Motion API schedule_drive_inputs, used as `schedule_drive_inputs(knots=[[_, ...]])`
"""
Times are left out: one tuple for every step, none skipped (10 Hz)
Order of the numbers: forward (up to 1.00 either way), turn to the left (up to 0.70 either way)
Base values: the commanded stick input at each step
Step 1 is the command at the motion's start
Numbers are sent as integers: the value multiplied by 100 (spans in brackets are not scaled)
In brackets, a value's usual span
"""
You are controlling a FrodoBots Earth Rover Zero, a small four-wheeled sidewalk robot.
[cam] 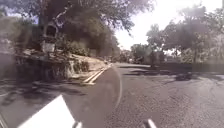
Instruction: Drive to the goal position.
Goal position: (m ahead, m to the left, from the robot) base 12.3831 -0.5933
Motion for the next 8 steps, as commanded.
schedule_drive_inputs(knots=[[70, 0], [70, 0], [70, 0], [70, -10], [70, -29], [70, -35], [70, -35], [70, -35]])
